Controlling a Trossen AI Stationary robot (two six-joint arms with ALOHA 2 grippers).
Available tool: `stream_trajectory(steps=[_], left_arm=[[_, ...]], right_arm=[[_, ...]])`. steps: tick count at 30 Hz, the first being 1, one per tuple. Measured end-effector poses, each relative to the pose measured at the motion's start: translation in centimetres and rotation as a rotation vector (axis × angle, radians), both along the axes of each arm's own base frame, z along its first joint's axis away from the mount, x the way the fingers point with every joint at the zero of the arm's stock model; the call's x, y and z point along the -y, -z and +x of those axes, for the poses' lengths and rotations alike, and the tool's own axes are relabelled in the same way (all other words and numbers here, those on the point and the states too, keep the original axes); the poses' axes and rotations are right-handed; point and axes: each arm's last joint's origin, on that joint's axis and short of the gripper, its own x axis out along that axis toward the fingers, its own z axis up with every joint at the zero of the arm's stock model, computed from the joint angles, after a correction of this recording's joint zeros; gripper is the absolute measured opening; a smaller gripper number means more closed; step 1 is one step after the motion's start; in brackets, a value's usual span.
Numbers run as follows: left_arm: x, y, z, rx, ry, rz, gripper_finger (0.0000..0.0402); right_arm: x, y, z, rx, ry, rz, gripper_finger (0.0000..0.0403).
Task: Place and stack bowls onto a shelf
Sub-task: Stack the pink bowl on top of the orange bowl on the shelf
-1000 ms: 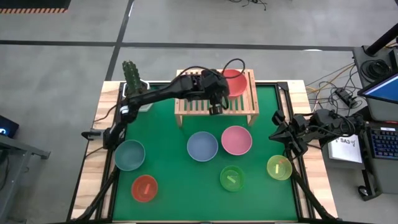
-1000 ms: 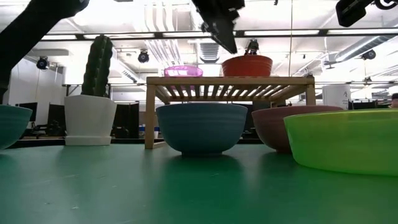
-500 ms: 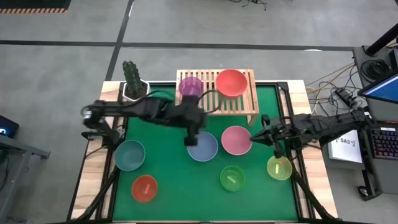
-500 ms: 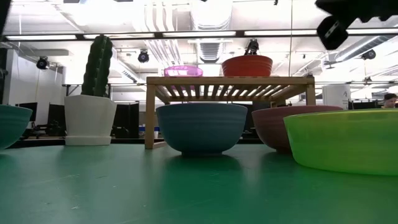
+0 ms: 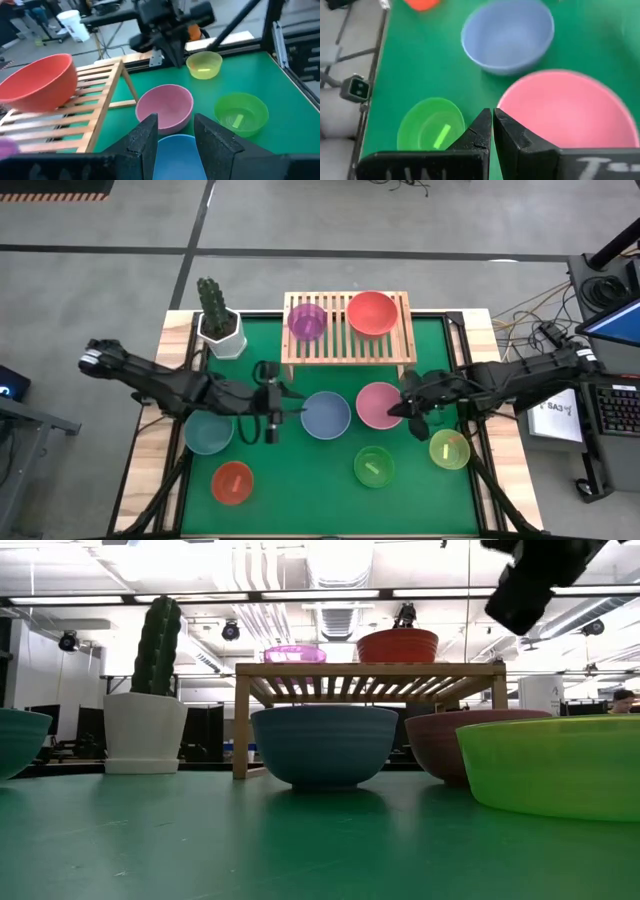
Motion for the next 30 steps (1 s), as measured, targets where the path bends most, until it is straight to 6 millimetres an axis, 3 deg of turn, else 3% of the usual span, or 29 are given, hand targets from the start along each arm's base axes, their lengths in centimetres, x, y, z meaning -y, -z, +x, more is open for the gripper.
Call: stream_trajectory(steps=[7, 12, 19, 26, 30], left_arm=[[-0.7, 0.9, -2.0, 0.092, -0.008, -0.037, 0.0110], [-0.9, 0.3, -2.5, 0.116, -0.027, -0.006, 0.0110], [-1.6, 0.7, -3.3, 0.070, -0.190, 0.009, 0.0110], [-1.7, 1.3, -3.5, 0.024, -0.210, 0.029, 0.0110], [-1.7, 1.4, -3.6, 0.016, -0.211, 0.032, 0.0110]], right_arm=[[-0.4, 0.0, 2.5, -0.076, 0.192, 0.213, 0.0009], [-1.0, -0.4, 4.7, -0.079, 0.169, 0.241, 0.0009], [-2.0, 1.1, 6.8, -0.315, 0.087, 0.292, 0.0009], [-2.4, 2.9, 9.8, -0.442, 0.123, 0.277, 0.0009], [-3.8, 2.5, 11.0, -0.435, -0.082, 0.056, 0.0009]])
